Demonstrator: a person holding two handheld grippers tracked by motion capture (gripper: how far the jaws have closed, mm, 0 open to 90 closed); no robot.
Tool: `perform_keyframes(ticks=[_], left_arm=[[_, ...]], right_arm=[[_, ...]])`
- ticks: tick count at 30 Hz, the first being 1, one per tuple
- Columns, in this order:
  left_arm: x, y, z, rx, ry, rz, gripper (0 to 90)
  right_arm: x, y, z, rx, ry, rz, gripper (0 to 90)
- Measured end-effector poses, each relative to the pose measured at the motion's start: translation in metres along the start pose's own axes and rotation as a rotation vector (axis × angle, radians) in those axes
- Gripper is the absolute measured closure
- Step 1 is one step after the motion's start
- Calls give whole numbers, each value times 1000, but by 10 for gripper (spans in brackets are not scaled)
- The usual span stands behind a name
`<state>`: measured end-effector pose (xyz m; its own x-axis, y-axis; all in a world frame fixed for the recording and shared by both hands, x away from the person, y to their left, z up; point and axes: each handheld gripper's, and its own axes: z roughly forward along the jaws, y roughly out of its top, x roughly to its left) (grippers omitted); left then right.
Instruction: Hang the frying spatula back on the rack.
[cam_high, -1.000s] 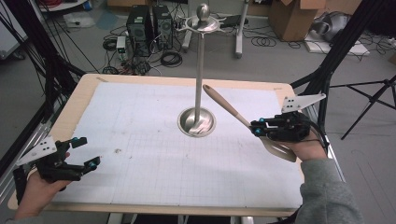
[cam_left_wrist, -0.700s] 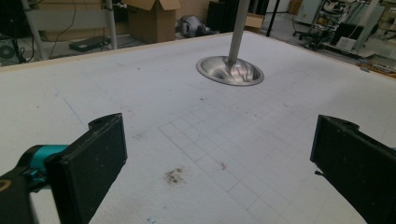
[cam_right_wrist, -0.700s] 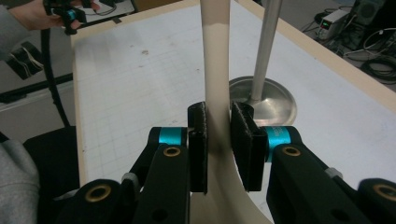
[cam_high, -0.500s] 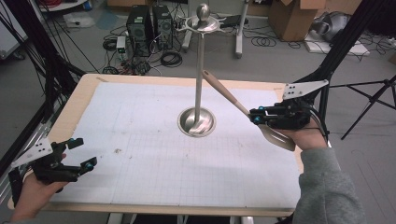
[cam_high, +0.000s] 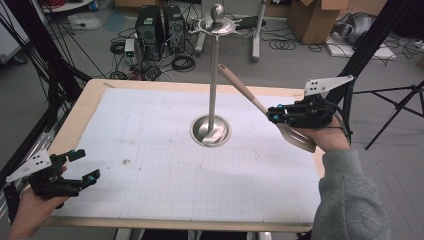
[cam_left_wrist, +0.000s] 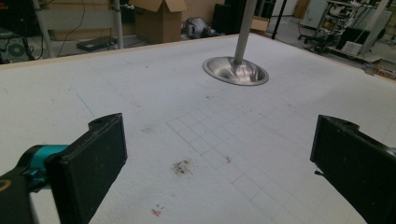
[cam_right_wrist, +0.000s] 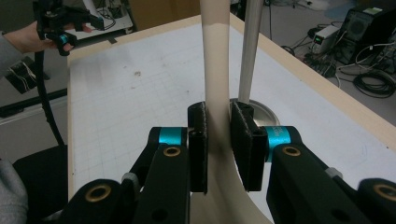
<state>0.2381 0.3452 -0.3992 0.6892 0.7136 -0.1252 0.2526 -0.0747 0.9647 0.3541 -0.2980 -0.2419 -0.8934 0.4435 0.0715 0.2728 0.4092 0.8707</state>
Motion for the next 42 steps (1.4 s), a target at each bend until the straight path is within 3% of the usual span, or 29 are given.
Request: perform_keyframes(ticks=[18,34,42], left_arm=[[0,-3,-12,-15,17,-16,41],[2,-4,-18,-22,25,-29,41],[2,-4,-18,-24,8,-46,41]], right_arm=[[-5,21,-13,-32,5,-14,774],[-6,29,-29,-81,-28,-13,773],[-6,34,-42,-107,-43,-16,773]])
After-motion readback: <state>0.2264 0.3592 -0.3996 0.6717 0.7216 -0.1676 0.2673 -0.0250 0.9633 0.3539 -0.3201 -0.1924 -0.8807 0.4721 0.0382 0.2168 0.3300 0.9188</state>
